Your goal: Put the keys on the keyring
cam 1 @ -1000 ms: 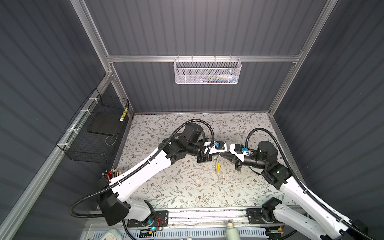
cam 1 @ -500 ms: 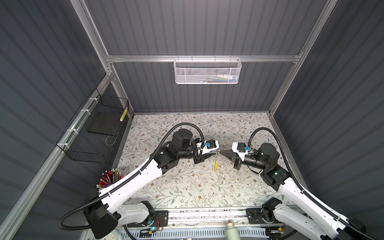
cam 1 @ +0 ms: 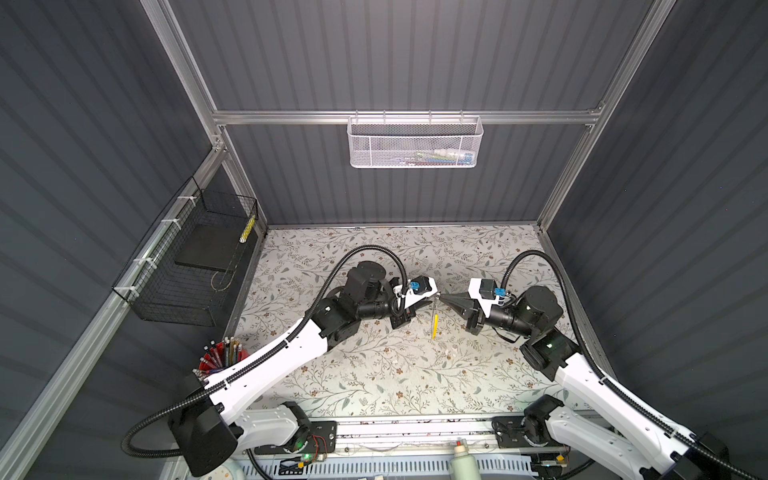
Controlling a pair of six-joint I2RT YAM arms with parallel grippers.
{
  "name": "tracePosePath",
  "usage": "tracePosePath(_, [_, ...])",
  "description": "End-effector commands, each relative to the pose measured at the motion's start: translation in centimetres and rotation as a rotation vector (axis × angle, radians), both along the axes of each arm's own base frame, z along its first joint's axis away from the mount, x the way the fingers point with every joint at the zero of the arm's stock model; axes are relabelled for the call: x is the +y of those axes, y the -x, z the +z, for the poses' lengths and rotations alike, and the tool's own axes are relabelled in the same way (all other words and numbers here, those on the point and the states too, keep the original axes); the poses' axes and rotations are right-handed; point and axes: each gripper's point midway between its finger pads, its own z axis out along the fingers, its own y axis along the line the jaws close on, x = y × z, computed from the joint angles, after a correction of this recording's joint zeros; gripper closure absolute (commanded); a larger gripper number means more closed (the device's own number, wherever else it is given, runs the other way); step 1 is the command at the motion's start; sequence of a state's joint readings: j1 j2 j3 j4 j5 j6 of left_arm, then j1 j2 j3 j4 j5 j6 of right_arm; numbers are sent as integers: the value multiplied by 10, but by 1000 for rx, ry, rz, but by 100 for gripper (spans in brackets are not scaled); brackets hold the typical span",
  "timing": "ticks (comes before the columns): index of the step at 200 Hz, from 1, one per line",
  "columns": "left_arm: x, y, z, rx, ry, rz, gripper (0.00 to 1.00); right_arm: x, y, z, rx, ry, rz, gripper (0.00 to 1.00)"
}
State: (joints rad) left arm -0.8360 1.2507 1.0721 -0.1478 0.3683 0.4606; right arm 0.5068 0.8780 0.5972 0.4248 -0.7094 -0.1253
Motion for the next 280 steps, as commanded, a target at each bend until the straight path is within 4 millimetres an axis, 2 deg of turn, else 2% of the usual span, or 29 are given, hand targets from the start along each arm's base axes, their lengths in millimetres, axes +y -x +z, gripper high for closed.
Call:
tracePosePath(1, [-3, 0, 3, 2, 9, -18, 93, -2, -2, 13, -11, -78, -14, 100])
tracePosePath(30, [-6, 3, 1, 1, 1, -41, 100, 0, -5, 12, 8, -88, -15, 100])
tracePosePath(87, [-16, 11, 3, 30, 3, -117, 100, 2, -5, 9, 22, -111, -15, 100])
tracePosePath(101, [-16, 10, 6, 27, 14, -106, 84, 3, -4, 6, 26, -106, -13, 100])
tracePosePath(113, [-12, 6, 9, 8, 15, -75, 76, 1, -4, 5, 23, -104, -19, 100])
tracePosePath(129, [-3, -1, 12, -34, 15, -11, 72, -1, -3, 3, 16, -97, -33, 100])
tracePosePath(154, [10, 0, 16, -71, 0, 17, 72, -2, -1, -1, 12, -73, -33, 100])
tracePosePath(184, [15, 0, 25, -90, 14, 23, 73, -1, 1, -2, 9, -78, -21, 100])
tracePosePath(221, [7, 7, 35, -72, 51, -26, 73, 1, 6, 1, -3, -87, 8, 100])
tracePosePath(280, [-5, 12, 39, -41, 82, -96, 74, 2, 10, 1, -5, -81, 34, 100])
